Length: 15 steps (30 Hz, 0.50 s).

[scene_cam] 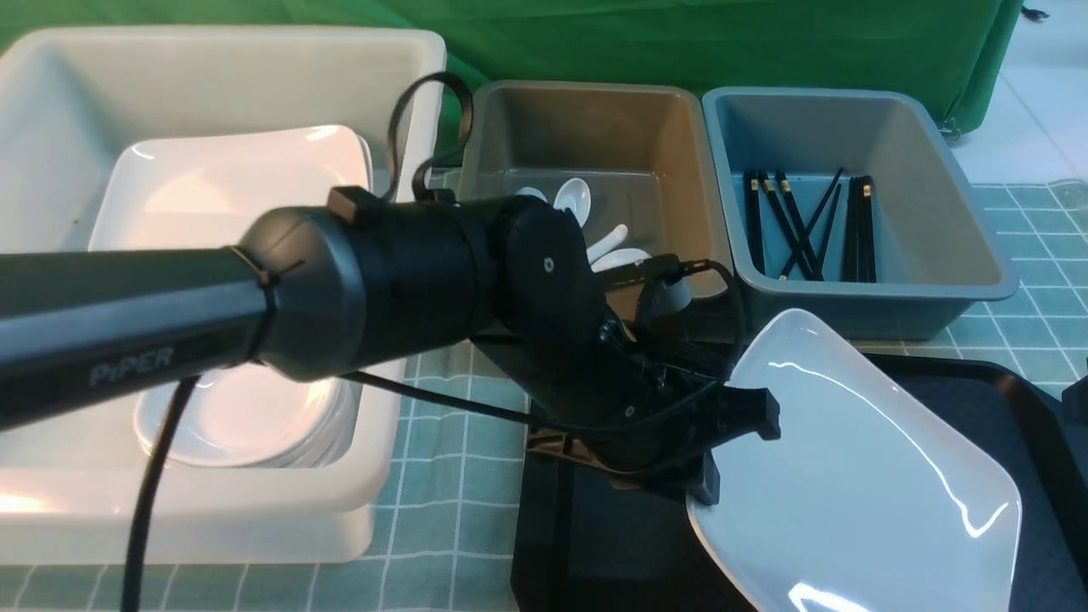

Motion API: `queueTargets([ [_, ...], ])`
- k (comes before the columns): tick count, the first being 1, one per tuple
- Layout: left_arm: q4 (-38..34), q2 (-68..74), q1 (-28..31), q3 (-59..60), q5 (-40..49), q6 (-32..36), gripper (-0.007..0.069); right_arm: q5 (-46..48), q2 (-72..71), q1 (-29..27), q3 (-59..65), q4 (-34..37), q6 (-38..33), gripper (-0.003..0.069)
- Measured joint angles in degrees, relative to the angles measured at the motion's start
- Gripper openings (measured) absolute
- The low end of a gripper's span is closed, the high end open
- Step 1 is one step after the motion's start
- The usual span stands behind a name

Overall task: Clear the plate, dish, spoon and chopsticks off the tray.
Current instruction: Use the left arm to grab a plate from the dinner plate, then use the left arm to put the plate into the large storage box on the left

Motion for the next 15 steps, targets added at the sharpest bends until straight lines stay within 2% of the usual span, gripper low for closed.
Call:
queueTargets([
  [15, 0.4, -2.6, 0.7, 0.0, 1.8, 0.4, 0.0019, -0.4, 0.0, 0.0, 0.0, 0.0, 0.0, 0.0440],
])
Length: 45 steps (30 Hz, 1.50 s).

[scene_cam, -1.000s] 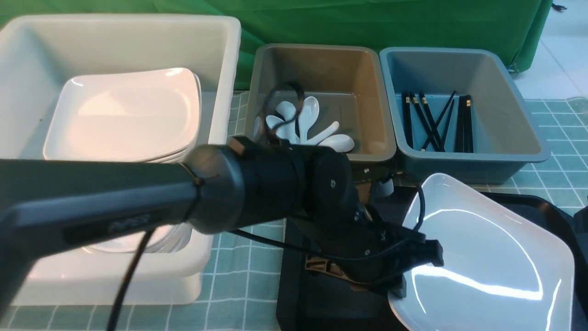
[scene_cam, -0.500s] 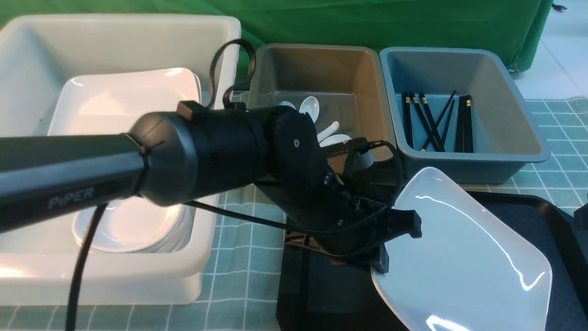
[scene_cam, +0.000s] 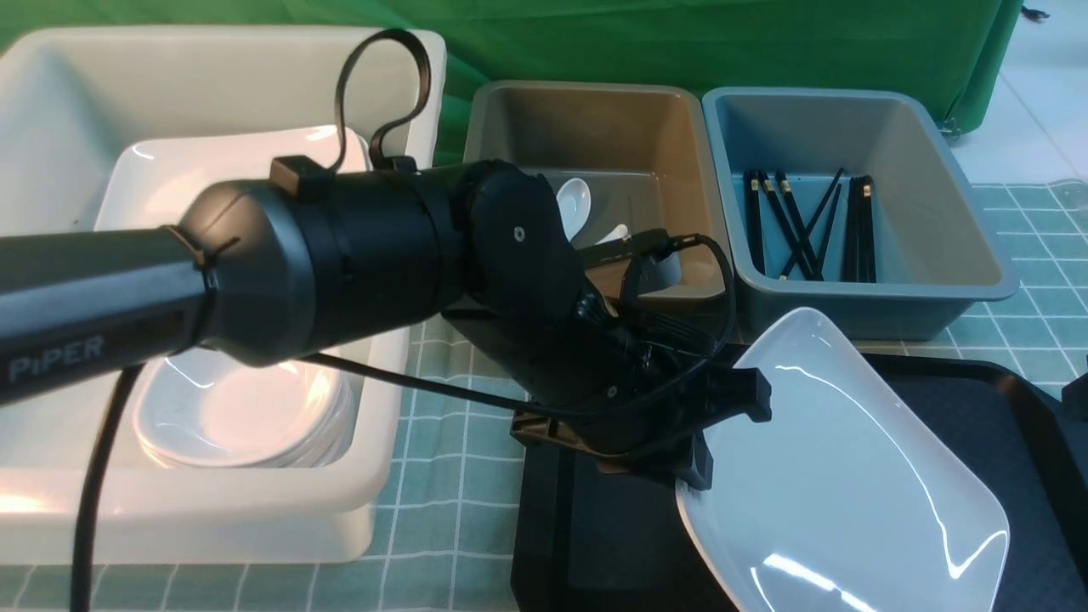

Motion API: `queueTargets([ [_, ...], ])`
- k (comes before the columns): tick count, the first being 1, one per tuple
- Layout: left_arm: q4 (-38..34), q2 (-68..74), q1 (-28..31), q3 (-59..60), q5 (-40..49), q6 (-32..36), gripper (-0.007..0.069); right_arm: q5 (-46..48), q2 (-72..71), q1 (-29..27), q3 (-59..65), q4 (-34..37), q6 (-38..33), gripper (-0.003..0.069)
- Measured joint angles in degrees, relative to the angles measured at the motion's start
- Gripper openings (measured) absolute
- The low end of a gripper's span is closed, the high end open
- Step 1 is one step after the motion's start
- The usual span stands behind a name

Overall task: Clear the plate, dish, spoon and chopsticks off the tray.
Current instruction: Use the left arm to put the plate into the large storage box on the left

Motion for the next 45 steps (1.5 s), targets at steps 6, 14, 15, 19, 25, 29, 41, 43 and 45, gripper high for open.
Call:
queueTargets([
  [6, 0.0, -0.3, 0.0, 0.0, -0.4, -0.1, 0.0019, 0.0, 0.0, 0.0, 0.0, 0.0, 0.0, 0.0440],
  [14, -0.1, -1.5, 1.0, 0.0, -0.8, 0.0, 0.0025, -0.2, 0.0, 0.0, 0.0, 0.0, 0.0, 0.0440],
  [15, -0.1, -1.5, 1.2, 0.0, -0.8, 0.0, 0.0025, -0.2, 0.0, 0.0, 0.0, 0.0, 0.0, 0.0440],
  [19, -0.2, -2.3, 1.3, 0.0, -0.9, 0.2, 0.0027, -0.4, 0.0, 0.0, 0.0, 0.0, 0.0, 0.0440],
  [25, -0.5, -3.4, 1.4, 0.0, -0.8, 0.7, 0.0027, -0.4, 0.0, 0.0, 0.0, 0.0, 0.0, 0.0440],
  [29, -0.5, -4.2, 1.4, 0.0, -0.7, 0.9, 0.0027, -0.4, 0.0, 0.0, 0.0, 0.0, 0.0, 0.0440],
  [41, -4.6, -6.3, 6.4, -1.3, 1.8, 3.9, 0.0027, -0.4, 0.0, 0.0, 0.0, 0.0, 0.2, 0.0440],
  [43, -4.7, -6.7, 8.2, -1.5, 1.8, 4.3, 0.0027, -0.4, 0.0, 0.0, 0.0, 0.0, 0.2, 0.0440],
  [45, -4.7, -7.4, 11.0, -1.8, 2.2, 4.7, 0.0029, -0.4, 0.0, 0.0, 0.0, 0.0, 0.2, 0.0440],
])
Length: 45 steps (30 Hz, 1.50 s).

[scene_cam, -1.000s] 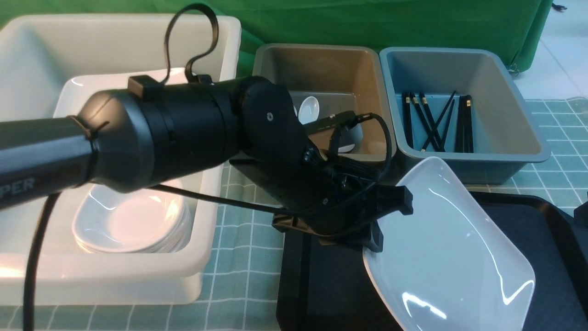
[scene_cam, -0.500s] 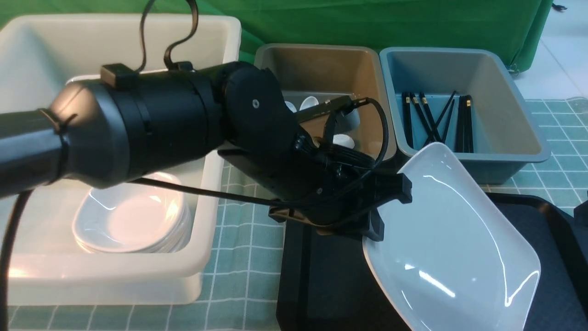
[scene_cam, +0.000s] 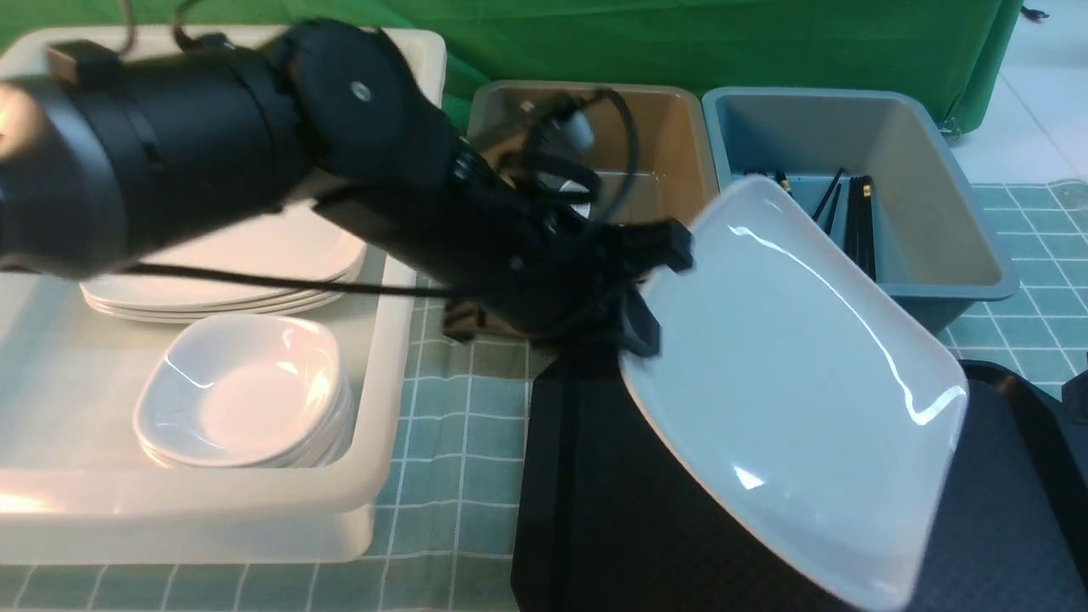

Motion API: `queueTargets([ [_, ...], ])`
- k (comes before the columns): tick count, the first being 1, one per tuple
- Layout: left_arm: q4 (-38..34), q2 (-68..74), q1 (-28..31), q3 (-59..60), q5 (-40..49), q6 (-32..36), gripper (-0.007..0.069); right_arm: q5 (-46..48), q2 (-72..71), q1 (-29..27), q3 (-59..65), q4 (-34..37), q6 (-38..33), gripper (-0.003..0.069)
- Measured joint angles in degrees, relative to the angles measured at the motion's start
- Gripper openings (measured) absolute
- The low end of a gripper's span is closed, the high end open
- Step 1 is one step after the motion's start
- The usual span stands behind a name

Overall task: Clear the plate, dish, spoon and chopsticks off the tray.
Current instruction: Use the left arm to put the plate into the large storage box on the left

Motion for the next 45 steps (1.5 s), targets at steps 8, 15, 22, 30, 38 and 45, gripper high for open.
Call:
queueTargets([
  [8, -4.8, -2.5, 11.9, -0.3, 3.0, 5.7, 0.0029, 0.0, -0.4, 0.0, 0.0, 0.1, 0.0, 0.0440],
  [15, -7.8, -4.9, 28.0, -3.2, 6.9, 10.8, 0.0029, 0.0, -0.7, 0.0, 0.0, 0.1, 0.0, 0.0440],
  [22, -10.5, -5.6, 46.5, -5.7, 10.2, 15.7, 0.0029, 0.0, -0.7, 0.0, 0.0, 0.1, 0.2, 0.0440],
  [30, -12.2, -5.6, 60.9, -5.7, 9.2, 19.4, 0.0029, 0.0, -0.7, 0.0, 0.0, 0.1, 0.5, 0.0440],
  [38, -12.6, -1.6, 63.3, -6.2, 7.7, 20.7, 0.0029, 0.0, -0.7, 0.0, 0.0, 0.1, 0.6, 0.0440],
  [45, -15.8, 6.7, 63.2, -6.2, 7.5, 24.3, 0.0029, 0.0, -0.7, 0.0, 0.0, 0.1, 0.8, 0.0440],
])
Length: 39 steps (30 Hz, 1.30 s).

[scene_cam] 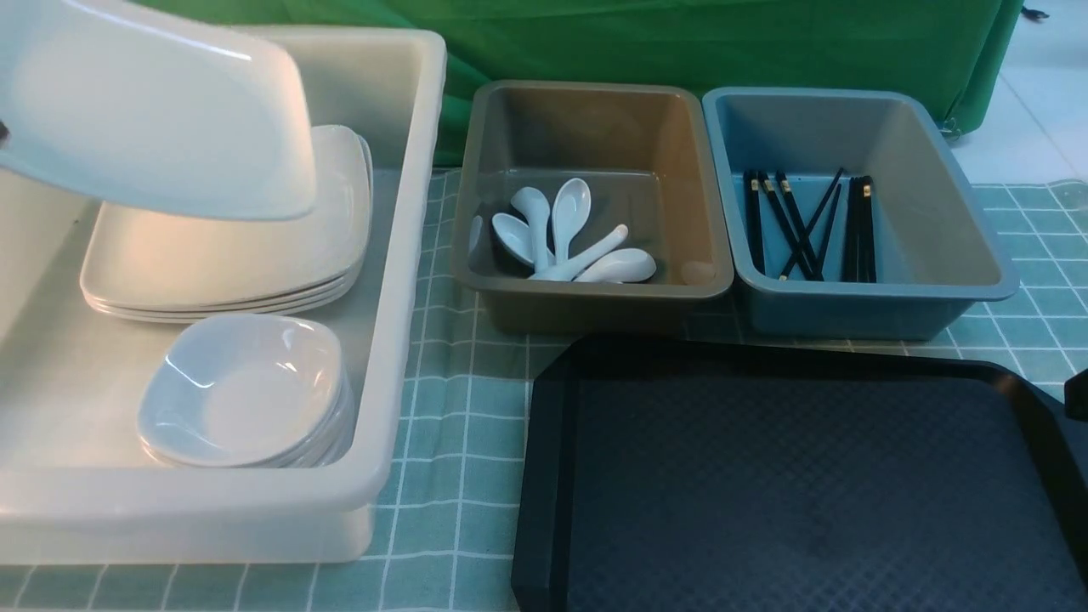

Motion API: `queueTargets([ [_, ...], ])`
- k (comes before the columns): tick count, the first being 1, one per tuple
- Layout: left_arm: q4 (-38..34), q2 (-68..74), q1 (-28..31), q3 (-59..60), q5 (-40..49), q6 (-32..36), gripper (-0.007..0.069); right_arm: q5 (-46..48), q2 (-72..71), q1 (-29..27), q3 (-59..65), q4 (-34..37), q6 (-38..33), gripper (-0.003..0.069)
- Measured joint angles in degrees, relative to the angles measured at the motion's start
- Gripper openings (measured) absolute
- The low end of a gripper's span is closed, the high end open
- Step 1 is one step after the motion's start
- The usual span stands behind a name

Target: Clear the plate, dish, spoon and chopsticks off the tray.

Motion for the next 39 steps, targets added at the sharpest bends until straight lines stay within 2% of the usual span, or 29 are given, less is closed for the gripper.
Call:
queueTargets([
  [9, -2.1, 5.8, -1.6, 0.0, 0.6, 4.1, 0.0029, 0.0, 0.0, 0.0, 0.0, 0.0, 1.2, 0.0440],
  [21, -2.4, 10.7, -3.7, 0.0, -6.4, 7.7, 0.0045, 0.0, 0.0, 0.0, 0.0, 0.1, 1.5, 0.0440],
  [25, 1.0, 10.7, -3.7, 0.0, -8.3, 8.0, 0.0134, 0.5, 0.0, 0.0, 0.0, 0.1, 1.5, 0.0440],
  [34, 6.5, 8.3, -3.7, -0.1, -11.8, 7.8, 0.0458, 1.6, 0.0, 0.0, 0.0, 0.2, 1.5, 0.0440],
  [37, 8.6, 5.9, -3.6, -1.0, -12.0, 7.5, 0.0487, 3.0, 0.0, 0.0, 0.0, 0.2, 1.2, 0.0440],
  [39, 9.4, 3.5, -3.6, -2.5, -10.1, 7.0, 0.0451, 4.0, 0.0, 0.2, 0.0, 0.6, -0.8, 0.0429],
])
